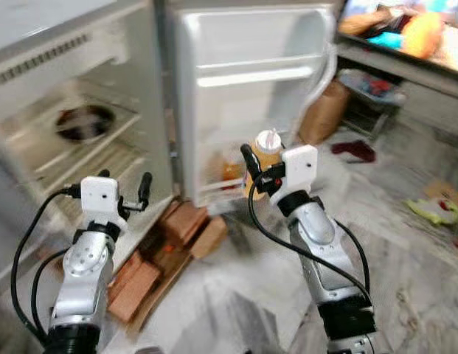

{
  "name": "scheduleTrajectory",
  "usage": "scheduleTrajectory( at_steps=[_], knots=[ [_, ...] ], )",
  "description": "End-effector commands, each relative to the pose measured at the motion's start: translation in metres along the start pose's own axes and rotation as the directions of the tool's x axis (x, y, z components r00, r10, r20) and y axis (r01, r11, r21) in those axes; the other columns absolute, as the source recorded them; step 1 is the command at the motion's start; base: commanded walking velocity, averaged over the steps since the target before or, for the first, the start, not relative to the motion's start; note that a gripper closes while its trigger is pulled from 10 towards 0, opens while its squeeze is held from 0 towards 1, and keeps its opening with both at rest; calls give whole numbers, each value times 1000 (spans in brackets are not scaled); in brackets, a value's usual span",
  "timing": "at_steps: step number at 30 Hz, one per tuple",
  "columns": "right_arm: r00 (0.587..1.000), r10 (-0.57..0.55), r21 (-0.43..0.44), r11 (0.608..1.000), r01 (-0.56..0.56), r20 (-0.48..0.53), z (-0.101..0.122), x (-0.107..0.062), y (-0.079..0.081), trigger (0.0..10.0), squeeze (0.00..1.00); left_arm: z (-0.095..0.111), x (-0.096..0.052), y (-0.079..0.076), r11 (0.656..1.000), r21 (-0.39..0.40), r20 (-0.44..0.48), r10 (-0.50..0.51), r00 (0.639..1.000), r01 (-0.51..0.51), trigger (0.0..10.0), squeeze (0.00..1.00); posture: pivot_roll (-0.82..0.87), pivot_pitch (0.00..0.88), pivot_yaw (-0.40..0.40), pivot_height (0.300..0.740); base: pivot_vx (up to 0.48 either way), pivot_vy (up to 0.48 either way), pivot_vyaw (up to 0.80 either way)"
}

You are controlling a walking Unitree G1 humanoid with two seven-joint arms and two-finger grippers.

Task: Restocking fridge

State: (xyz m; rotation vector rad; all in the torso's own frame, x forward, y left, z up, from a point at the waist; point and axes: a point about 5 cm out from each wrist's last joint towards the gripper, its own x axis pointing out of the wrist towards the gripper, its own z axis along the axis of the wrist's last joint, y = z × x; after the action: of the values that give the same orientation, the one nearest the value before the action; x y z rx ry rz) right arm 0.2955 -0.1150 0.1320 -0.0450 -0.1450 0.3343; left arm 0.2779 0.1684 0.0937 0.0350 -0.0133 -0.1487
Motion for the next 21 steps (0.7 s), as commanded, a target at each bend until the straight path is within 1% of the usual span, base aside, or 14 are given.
scheduleTrajectory(
  at_steps=[1,4,11,14,17,21],
  knots=[
    [996,53,-2,999,-53,69,15,8,12,10000,0,-1,-4,13,999,33,-13,39,999,-39,10000,0,7,0,-81,740,337,0,0],
    [996,60,0,998,-60,65,15,9,16,10000,0,0,-2,16,999,33,-13,41,999,-40,10000,0,8,0,-81,740,336,0,0],
    [996,64,-5,998,-64,61,14,10,15,10000,0,0,-1,17,999,32,-13,44,999,-43,10000,0,8,0,-79,740,312,0,0],
    [996,60,-8,998,-59,61,13,10,14,10000,0,0,0,17,998,32,-14,45,999,-45,10000,0,7,0,-78,740,386,0,800],
    [997,55,-1,999,-55,59,13,10,15,10000,0,0,2,17,999,29,-15,45,999,-44,10000,0,6,0,-77,740,368,254,698],
    [997,51,-1,999,-51,52,11,9,14,10000,0,1,3,17,999,35,-10,41,999,-41,10000,0,3,0,-77,740,361,263,0]
  ],
)
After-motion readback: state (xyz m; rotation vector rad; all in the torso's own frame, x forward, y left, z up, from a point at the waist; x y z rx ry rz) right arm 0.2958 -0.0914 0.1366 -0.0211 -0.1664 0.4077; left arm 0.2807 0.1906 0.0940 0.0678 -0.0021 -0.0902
